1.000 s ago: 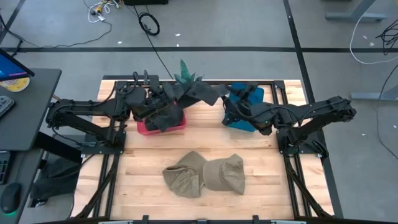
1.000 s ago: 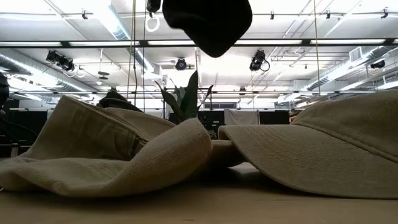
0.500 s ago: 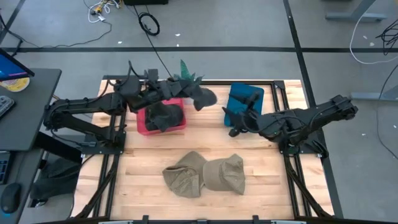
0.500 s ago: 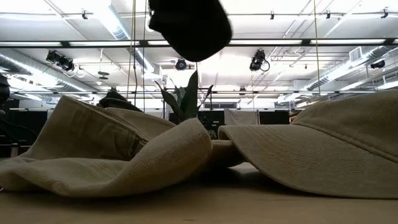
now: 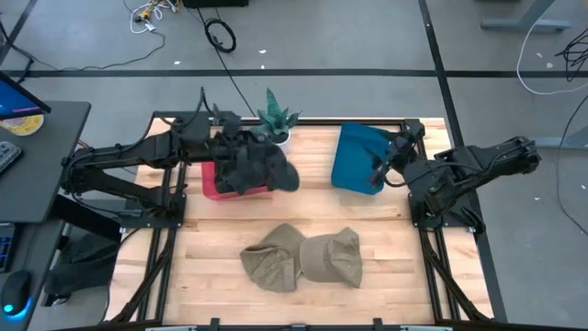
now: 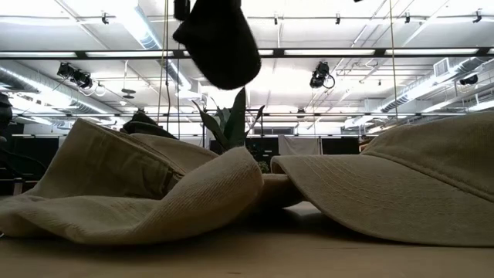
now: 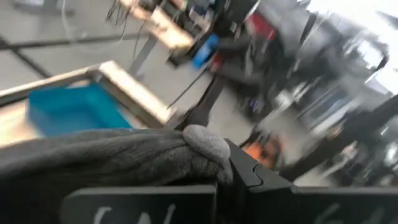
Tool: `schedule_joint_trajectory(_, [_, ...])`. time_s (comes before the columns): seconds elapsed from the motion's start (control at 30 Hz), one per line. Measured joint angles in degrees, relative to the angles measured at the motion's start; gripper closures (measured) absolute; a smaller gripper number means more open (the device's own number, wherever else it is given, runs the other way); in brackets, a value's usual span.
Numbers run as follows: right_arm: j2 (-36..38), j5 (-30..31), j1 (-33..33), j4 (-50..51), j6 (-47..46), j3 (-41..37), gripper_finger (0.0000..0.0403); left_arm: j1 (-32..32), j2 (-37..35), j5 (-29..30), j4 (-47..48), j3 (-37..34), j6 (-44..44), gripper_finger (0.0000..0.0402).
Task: Pick & Place hat
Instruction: Put the black cap into the red bin
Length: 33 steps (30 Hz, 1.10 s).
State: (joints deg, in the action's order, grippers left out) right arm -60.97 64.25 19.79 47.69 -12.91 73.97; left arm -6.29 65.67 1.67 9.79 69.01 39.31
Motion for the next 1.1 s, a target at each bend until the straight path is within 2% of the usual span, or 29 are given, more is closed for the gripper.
schedule_joint_trajectory(0.2, [0.03, -5.07, -1.06, 5.9, -10.27, -0.02, 0.0173, 0.44, -1.09, -0.23, 14.11, 0.0, -5.34, 0.0398])
schedule_joint_trajectory(0.4, [-1.35, -7.06, -1.44, 5.81, -12.13, -0.02, 0.0183, 0.16, -1.34, 4.62, 25.83, -0.02, -12.52, 0.0398])
schedule_joint_trajectory(0.67, [-3.29, -9.59, -1.44, 3.64, -12.17, -0.02, 0.0193, -1.44, -0.6, 8.66, 32.22, -0.04, -29.15, 0.0398])
schedule_joint_trajectory(1.1, [-5.81, -11.33, -1.47, 0.55, -12.15, -0.02, 0.0195, -4.19, 4.25, 8.57, 40.33, -0.08, -35.43, 0.0398])
